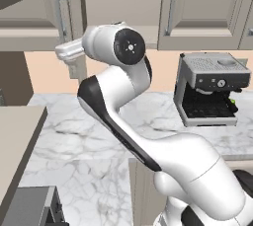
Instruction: Close all open cabinet doors.
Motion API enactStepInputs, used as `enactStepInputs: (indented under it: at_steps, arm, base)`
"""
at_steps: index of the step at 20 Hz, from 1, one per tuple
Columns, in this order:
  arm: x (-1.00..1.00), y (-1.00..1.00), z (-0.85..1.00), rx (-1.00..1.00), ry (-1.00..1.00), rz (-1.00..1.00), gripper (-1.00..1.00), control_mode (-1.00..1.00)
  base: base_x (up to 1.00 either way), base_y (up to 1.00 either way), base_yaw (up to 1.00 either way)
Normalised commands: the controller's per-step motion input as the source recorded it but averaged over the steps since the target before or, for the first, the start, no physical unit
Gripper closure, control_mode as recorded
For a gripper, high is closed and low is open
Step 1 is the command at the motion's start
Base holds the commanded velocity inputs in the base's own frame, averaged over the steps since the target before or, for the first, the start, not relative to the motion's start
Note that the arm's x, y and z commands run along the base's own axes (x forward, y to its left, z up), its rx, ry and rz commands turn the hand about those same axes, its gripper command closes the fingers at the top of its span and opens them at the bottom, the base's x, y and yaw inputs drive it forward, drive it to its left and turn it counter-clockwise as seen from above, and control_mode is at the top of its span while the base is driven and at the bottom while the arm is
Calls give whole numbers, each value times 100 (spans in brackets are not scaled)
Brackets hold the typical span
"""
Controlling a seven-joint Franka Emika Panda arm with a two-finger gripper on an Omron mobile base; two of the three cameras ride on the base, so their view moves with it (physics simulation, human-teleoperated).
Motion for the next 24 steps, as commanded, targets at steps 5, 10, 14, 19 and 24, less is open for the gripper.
enactStepInputs:
  at_steps: [5,10,14,19,24]
  arm:
    - [34,-73,1,0,18,-13,-100,-100]
    - [19,-100,-6,0,9,-23,-100,-100]
    - [23,-100,-18,0,11,-28,-100,-100]
    - [53,-100,-30,0,6,-28,-100,-100]
    - [88,-86,-16,0,-11,-16,-100,-100]
  base:
    - [0,0,0]
    - [0,0,0]
    - [0,0,0]
    - [0,0,0]
    - [0,0,0]
